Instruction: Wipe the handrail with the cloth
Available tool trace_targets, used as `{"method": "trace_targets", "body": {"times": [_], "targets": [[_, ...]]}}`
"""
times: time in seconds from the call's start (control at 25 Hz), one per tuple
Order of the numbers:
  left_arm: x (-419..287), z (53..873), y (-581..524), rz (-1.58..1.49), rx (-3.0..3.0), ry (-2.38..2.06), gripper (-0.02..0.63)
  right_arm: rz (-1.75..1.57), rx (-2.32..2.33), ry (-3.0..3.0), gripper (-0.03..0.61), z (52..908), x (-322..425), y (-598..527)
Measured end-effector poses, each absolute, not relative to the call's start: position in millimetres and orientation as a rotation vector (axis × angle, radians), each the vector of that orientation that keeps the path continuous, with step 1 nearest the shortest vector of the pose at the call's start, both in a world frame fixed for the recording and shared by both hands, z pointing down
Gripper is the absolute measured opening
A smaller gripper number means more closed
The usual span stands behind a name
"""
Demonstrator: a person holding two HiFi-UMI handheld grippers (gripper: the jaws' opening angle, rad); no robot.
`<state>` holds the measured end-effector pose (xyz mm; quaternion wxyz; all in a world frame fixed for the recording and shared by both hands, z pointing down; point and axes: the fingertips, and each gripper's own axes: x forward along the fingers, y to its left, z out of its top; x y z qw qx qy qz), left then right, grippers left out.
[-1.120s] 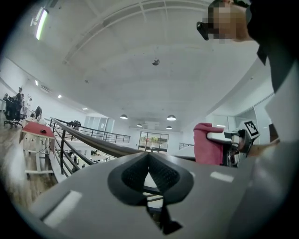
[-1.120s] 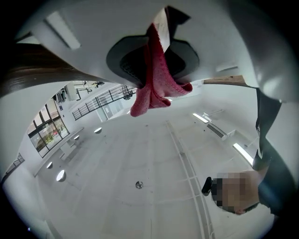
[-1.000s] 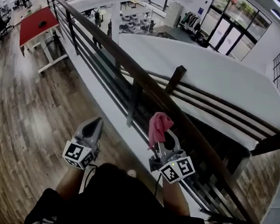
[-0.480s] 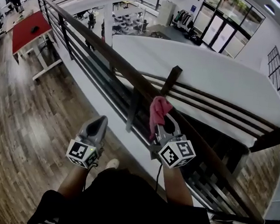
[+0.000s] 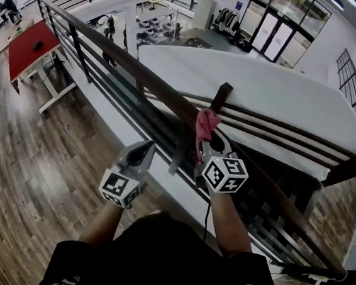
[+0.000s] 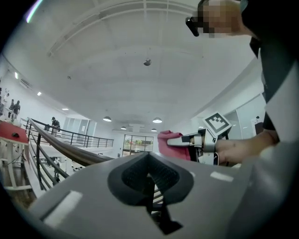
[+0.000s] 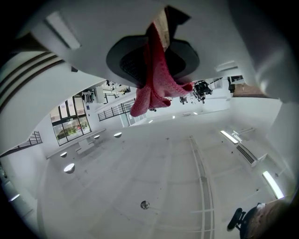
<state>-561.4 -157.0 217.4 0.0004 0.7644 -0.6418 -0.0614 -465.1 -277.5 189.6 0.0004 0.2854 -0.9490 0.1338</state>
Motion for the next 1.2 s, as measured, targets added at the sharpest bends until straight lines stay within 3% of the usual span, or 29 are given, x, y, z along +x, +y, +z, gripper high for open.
{"method": "trace_targets", "body": {"times": [0.36, 0.56, 0.84, 1.2], "targets": [[-568, 230, -192, -0.126, 2.466, -1.873, 0.0, 0.365, 0.972, -2.82, 0.051, 201, -515, -327], [-573, 238, -198, -0.107, 2.47, -1.835, 0.0, 0.305, 0.955, -2.614, 0.051, 234, -516, -346], [-561, 244, -209, -0.085, 2.49, -1.767, 0.0, -0.05, 0.902, -2.333, 0.052, 250, -507, -348], [-559, 254, -221, -0.056, 2.484, -1.702, 0.0, -0.143, 0.929, -2.24, 0.052, 251, -490, -349]]}}
